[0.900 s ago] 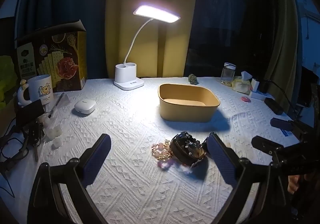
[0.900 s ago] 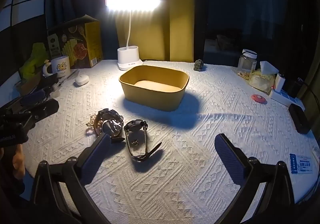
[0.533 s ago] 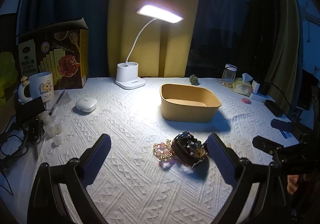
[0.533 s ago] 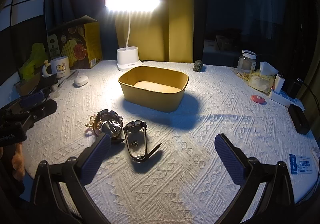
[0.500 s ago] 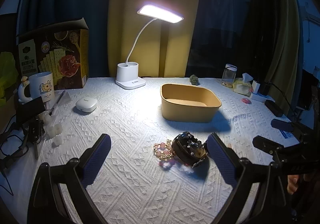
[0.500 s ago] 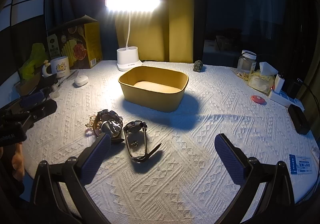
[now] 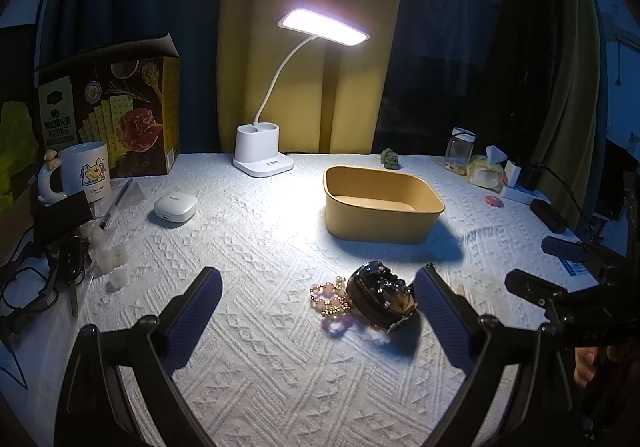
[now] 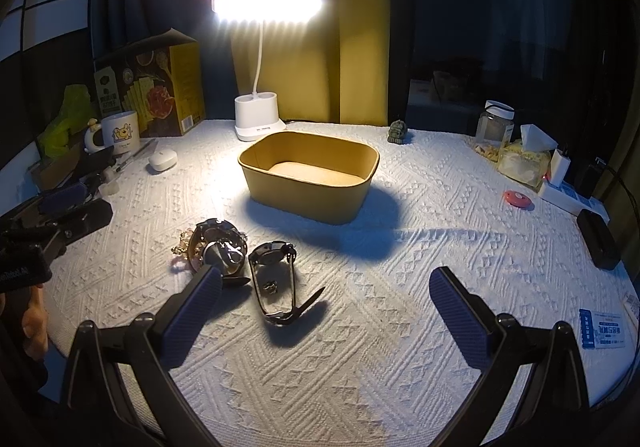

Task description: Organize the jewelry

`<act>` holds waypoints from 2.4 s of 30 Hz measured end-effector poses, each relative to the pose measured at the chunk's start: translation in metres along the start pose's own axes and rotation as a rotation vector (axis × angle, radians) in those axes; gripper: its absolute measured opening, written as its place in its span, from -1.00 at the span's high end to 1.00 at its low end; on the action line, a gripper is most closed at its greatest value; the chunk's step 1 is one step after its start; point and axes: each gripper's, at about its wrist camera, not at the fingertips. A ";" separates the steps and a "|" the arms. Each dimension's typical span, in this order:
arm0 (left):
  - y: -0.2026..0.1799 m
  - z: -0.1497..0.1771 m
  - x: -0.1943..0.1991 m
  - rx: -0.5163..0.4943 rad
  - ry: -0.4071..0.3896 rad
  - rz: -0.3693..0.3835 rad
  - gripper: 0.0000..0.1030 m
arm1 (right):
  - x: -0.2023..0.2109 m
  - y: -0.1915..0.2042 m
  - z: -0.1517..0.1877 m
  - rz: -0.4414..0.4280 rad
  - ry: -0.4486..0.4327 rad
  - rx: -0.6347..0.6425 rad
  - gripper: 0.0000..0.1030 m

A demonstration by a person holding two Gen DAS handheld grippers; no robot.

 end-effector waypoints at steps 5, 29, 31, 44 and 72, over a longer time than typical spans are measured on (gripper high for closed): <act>-0.001 0.000 0.000 0.000 0.000 -0.001 -0.88 | 0.000 0.000 0.000 0.005 -0.010 0.006 -1.00; 0.015 0.000 -0.009 0.030 0.023 -0.016 -0.88 | -0.029 0.013 -0.001 -0.060 0.074 0.030 -1.00; 0.020 0.001 -0.013 0.040 0.030 -0.017 -0.88 | -0.039 0.016 -0.002 -0.084 0.071 0.024 -1.00; 0.046 0.002 -0.041 0.092 0.090 -0.026 -0.88 | -0.111 0.038 -0.001 -0.098 0.227 0.093 -0.22; -0.058 0.004 -0.119 -0.139 0.319 -0.021 -0.88 | -0.087 -0.071 0.007 -0.181 0.140 -0.119 0.28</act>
Point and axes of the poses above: each gripper's, at about its wrist camera, not at the fingertips, and x roughly against the way its jaws point, y to its left, z to its underside, and after that the axes turned 6 degrees about z, right-handed
